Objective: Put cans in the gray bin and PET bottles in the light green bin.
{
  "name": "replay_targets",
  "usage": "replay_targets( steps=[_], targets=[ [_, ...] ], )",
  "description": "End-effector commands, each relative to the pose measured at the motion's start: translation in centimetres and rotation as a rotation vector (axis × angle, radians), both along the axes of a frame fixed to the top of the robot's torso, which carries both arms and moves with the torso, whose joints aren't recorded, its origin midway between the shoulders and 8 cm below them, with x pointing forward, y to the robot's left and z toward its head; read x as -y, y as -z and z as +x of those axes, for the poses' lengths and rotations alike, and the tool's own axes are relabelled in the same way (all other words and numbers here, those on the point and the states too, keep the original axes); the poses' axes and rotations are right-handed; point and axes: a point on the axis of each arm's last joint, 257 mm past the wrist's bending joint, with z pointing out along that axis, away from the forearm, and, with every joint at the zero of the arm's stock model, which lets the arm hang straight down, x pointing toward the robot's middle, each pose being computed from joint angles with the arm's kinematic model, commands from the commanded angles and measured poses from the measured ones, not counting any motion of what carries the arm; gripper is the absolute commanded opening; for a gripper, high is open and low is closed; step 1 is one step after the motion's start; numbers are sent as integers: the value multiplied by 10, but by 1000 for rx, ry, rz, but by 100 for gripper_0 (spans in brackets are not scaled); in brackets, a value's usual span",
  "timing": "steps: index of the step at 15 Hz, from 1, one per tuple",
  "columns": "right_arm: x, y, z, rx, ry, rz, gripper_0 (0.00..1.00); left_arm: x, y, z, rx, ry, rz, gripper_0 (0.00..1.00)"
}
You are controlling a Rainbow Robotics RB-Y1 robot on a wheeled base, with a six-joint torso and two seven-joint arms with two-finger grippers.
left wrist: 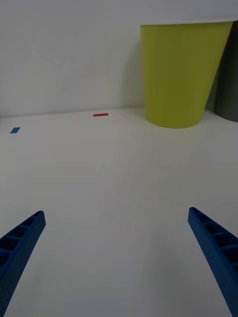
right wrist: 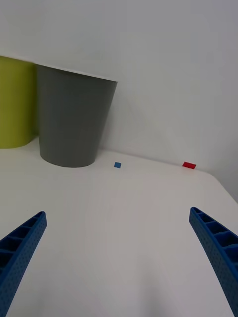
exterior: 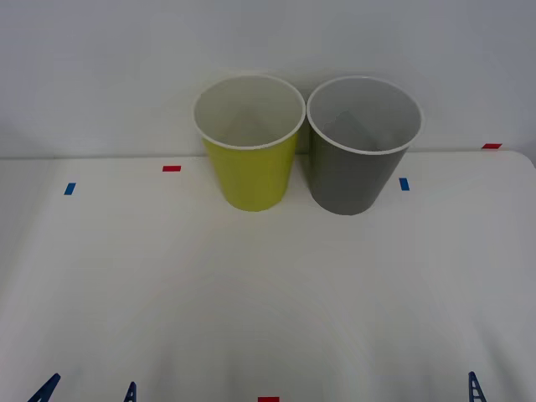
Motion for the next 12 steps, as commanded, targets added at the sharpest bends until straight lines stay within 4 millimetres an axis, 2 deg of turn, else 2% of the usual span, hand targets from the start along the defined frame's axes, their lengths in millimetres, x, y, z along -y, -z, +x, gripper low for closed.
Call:
replay_targets(
  steps=[1, 12],
  targets=[
    [0, 0, 0, 0, 0, 0, 100, 0, 0, 0, 0, 0, 0, 100],
    [0, 0, 0, 0, 0, 0, 100, 0, 0, 0, 0, 0, 0, 100]
  ],
)
